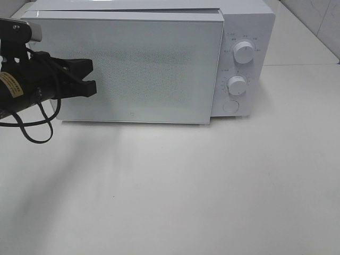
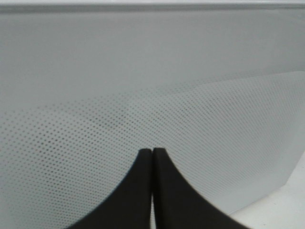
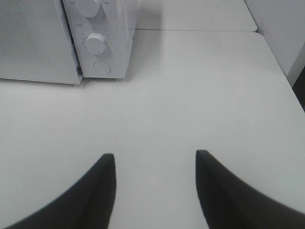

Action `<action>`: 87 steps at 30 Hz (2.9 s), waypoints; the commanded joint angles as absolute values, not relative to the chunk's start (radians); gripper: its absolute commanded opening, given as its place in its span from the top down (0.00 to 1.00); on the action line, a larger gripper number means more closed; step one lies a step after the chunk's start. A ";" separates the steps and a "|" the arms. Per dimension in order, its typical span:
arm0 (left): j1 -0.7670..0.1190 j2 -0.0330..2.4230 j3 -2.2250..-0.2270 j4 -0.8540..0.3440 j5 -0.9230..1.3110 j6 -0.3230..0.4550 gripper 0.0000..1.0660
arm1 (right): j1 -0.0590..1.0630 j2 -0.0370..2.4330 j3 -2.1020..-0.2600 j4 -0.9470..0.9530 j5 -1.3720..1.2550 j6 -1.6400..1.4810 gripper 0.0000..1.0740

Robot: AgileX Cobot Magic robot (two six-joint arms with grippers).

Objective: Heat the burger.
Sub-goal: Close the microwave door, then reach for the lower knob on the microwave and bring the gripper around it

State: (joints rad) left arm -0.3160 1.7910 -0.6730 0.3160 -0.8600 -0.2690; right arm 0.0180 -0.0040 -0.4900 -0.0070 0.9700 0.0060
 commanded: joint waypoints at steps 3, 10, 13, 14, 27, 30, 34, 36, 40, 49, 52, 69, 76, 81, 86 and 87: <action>-0.322 1.813 -0.700 0.274 -0.859 -0.259 1.00 | 0.015 -0.031 -0.489 -0.009 0.961 0.000 0.51; -0.322 1.827 -0.725 0.268 -0.861 -0.228 1.00 | 0.015 -0.031 -0.489 -0.009 0.961 0.000 0.51; -0.322 1.831 -0.733 0.264 -0.862 -0.214 1.00 | 0.015 -0.031 -0.489 -0.009 0.961 0.000 0.51; -0.322 1.831 -0.733 0.264 -0.862 -0.214 1.00 | 0.015 -0.031 -0.489 -0.009 0.961 0.000 0.51; -0.363 1.862 -0.828 0.144 -0.801 -0.108 1.00 | 0.015 -0.031 -0.489 -0.009 0.961 0.000 0.51; -0.369 1.862 -0.834 0.109 -0.804 -0.108 1.00 | 0.015 -0.031 -0.489 -0.009 0.961 0.000 0.51; -0.379 1.863 -0.843 0.105 -0.802 -0.106 1.00 | 0.015 -0.031 -0.489 -0.009 0.961 0.000 0.51; -0.379 1.869 -0.851 0.101 -0.800 -0.106 1.00 | 0.015 -0.031 -0.489 -0.009 0.961 0.000 0.51; -0.394 1.886 -0.874 0.086 -0.780 -0.101 1.00 | 0.015 -0.031 -0.489 -0.009 0.961 0.000 0.51; -0.484 1.951 -1.020 0.010 -0.745 -0.054 1.00 | 0.015 -0.031 -0.489 -0.009 0.961 0.000 0.51; -0.518 1.965 -1.062 0.000 -0.725 -0.054 1.00 | 0.015 -0.031 -0.489 -0.009 0.961 0.000 0.51; -0.668 1.915 -1.098 -0.068 -0.605 0.054 1.00 | 0.015 -0.031 -0.489 -0.009 0.961 0.000 0.51; -0.728 1.824 -1.098 -0.055 -0.409 0.045 1.00 | 0.015 -0.031 -0.489 -0.009 0.961 0.000 0.51; -0.765 1.748 -1.098 -0.054 -0.202 0.043 1.00 | 0.015 -0.031 -0.489 -0.009 0.961 0.000 0.51; -0.804 1.665 -1.098 -0.061 0.029 0.043 1.00 | 0.015 -0.031 -0.489 -0.009 0.961 0.000 0.51; -0.809 1.652 -1.098 -0.062 0.068 0.043 1.00 | 0.015 -0.031 -0.489 -0.009 0.961 0.000 0.51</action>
State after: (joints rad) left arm -0.8030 1.6680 -1.0880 -0.0560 0.0320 0.0500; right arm 0.0180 -0.0040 -0.4900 -0.0070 0.9700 0.0060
